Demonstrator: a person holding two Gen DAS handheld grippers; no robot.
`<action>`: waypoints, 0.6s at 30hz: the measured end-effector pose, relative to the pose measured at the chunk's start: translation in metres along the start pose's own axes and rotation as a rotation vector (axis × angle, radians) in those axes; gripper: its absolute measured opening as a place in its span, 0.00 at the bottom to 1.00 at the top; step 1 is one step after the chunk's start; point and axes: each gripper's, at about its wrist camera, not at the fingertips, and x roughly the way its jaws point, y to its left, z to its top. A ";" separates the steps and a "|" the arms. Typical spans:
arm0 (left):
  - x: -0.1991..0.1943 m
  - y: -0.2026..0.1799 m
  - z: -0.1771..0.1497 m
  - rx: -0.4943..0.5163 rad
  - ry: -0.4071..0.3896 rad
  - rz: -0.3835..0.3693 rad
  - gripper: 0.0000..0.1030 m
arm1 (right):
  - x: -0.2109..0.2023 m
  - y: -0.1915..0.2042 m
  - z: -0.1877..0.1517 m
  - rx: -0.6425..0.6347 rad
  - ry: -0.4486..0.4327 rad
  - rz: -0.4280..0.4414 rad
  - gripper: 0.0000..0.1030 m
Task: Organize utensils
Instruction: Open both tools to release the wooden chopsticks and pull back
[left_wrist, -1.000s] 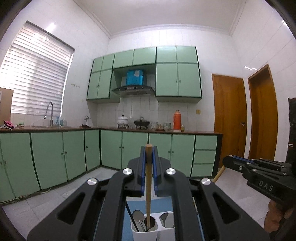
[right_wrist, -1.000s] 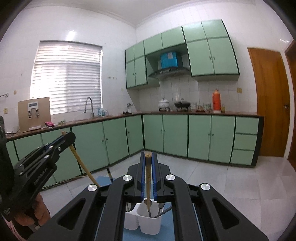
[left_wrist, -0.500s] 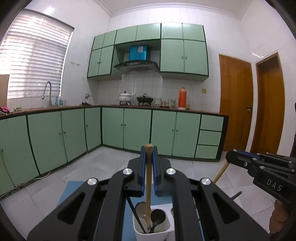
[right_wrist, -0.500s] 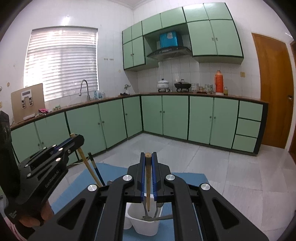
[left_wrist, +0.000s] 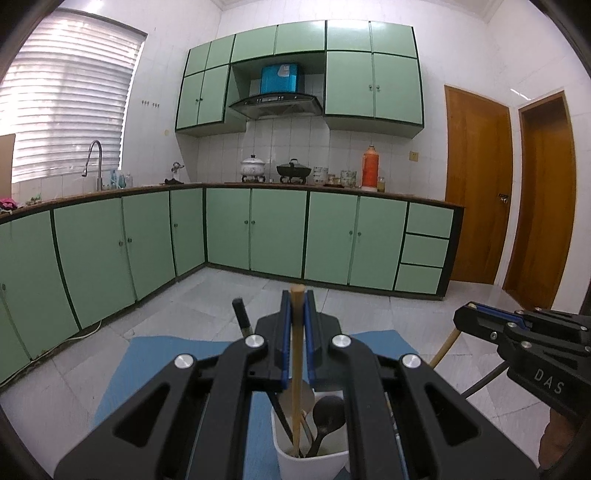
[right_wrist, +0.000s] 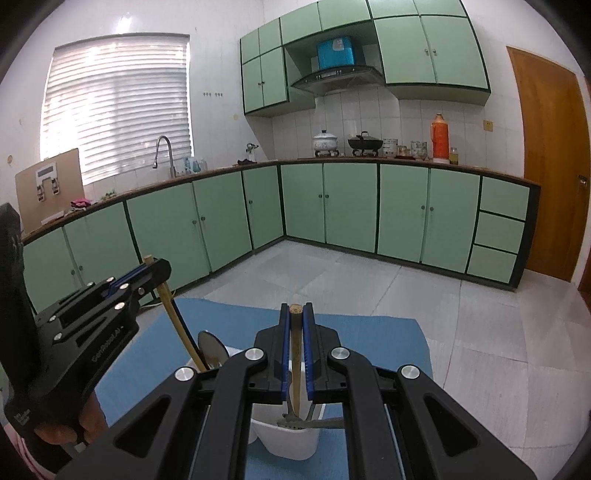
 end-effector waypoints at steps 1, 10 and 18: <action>0.001 0.000 -0.002 0.000 0.005 0.001 0.06 | 0.001 0.000 -0.002 -0.001 0.001 -0.001 0.07; 0.003 0.006 -0.009 -0.004 0.034 0.013 0.06 | -0.002 0.000 -0.001 -0.003 0.004 -0.007 0.07; -0.013 0.011 -0.004 -0.021 0.016 0.022 0.21 | -0.019 -0.009 0.001 0.009 -0.036 -0.032 0.14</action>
